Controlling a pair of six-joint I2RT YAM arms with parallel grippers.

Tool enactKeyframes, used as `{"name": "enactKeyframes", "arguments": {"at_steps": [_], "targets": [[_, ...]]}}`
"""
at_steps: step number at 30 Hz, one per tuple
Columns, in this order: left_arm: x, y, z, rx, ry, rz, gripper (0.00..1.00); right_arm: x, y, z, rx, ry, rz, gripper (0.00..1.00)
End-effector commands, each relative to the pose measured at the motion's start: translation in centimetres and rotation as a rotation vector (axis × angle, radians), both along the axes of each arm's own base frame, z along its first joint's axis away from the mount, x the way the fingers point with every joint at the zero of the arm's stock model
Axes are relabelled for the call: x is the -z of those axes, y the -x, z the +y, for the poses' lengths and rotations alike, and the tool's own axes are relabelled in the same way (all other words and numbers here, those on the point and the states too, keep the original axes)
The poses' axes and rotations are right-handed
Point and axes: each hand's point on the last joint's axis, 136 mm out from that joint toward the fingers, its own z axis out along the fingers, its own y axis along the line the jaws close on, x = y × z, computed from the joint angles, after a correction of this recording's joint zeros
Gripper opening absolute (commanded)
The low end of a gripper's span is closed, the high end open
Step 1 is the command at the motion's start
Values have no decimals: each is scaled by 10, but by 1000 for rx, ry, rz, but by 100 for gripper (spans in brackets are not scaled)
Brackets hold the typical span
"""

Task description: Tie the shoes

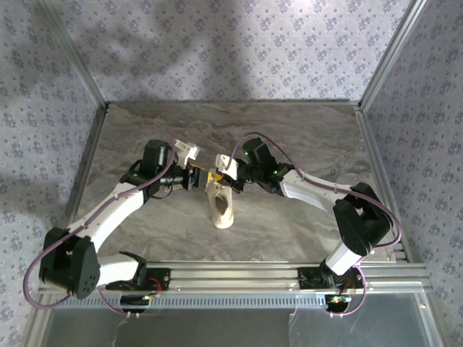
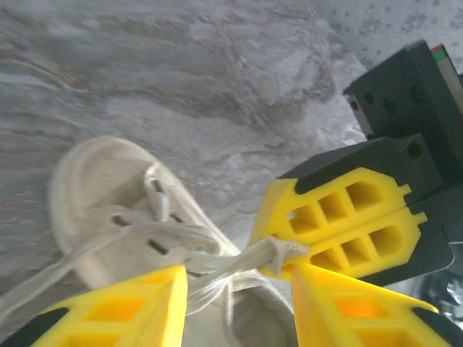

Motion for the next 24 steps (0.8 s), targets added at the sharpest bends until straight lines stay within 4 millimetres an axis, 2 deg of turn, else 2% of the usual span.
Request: {"name": "enactKeyframes", "arguments": {"at_steps": [1,5,9,12,15,18,21,22,24], "targets": [[-8,-17,38,-156,-114,-74,47,-10,-4,2,21,1,-1,0],[29,-34,98,-408,-299,65,49,-11,-2,2,16,7,12,0],[76,-36,138,-586,-440,294,48,-14,0,4,8,14,24,0],[103,-31,161,-735,-506,460,47,-14,2,4,7,25,35,0],[121,-27,166,-839,-495,575,46,-12,5,5,5,34,38,0],[133,-22,162,-919,-440,673,47,-9,6,6,3,45,42,0],[139,-24,151,-963,-377,706,49,-7,7,8,0,47,50,0],[139,-25,149,-977,-362,710,54,-7,8,9,0,47,51,0],[138,-30,143,-995,-339,706,57,-7,9,10,-3,48,55,0]]}}
